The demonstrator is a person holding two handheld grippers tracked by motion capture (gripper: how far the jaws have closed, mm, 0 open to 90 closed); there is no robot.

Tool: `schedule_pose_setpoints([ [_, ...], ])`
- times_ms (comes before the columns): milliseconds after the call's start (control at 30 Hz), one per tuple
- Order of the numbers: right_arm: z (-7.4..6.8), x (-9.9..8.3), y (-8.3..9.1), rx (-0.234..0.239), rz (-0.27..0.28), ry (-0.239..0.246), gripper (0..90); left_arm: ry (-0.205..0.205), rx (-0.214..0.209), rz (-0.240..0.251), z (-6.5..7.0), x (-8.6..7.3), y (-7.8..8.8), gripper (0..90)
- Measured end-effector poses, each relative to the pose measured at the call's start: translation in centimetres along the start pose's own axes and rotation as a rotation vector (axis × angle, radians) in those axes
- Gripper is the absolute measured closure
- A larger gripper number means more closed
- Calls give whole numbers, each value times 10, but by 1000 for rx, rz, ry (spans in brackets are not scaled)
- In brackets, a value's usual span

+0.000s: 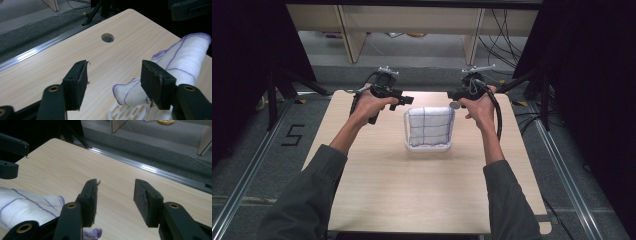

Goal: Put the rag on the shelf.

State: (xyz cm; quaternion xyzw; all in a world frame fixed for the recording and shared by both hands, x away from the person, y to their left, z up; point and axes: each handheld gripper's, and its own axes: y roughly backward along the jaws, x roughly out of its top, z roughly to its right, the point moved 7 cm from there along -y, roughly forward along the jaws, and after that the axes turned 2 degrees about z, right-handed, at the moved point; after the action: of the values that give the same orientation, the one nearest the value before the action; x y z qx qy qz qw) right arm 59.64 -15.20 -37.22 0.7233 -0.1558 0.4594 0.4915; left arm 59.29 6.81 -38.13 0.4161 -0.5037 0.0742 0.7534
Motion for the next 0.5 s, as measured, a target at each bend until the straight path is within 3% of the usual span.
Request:
schedule_pose_setpoints([
  [67, 0, -1, 4, 1, 6, 22, 522, 13, -18, 10, 1, -2, 5, 353],
  [100, -2, -2, 8, 0, -10, 6, 511, 23, -21, 14, 2, -3, 7, 349],
  [133, 0, -2, 9, 2, 6, 32, 499, 26, -21, 12, 3, -5, 9, 338],
  [233, -2, -2, 14, -2, 15, 30, 486, 16, -19, 12, 5, -9, 12, 315],
  [267, -3, -2, 20, 10, 23, 57, 471, 3, -24, 1, 7, -12, 17, 306],
  [300, -6, -3, 22, 12, 20, 36, 470, 14, -25, 9, 9, -13, 19, 298],
  [500, -12, -8, 34, 33, 40, 40, 435, -5, -40, 36, 21, -23, 34, 270],
])
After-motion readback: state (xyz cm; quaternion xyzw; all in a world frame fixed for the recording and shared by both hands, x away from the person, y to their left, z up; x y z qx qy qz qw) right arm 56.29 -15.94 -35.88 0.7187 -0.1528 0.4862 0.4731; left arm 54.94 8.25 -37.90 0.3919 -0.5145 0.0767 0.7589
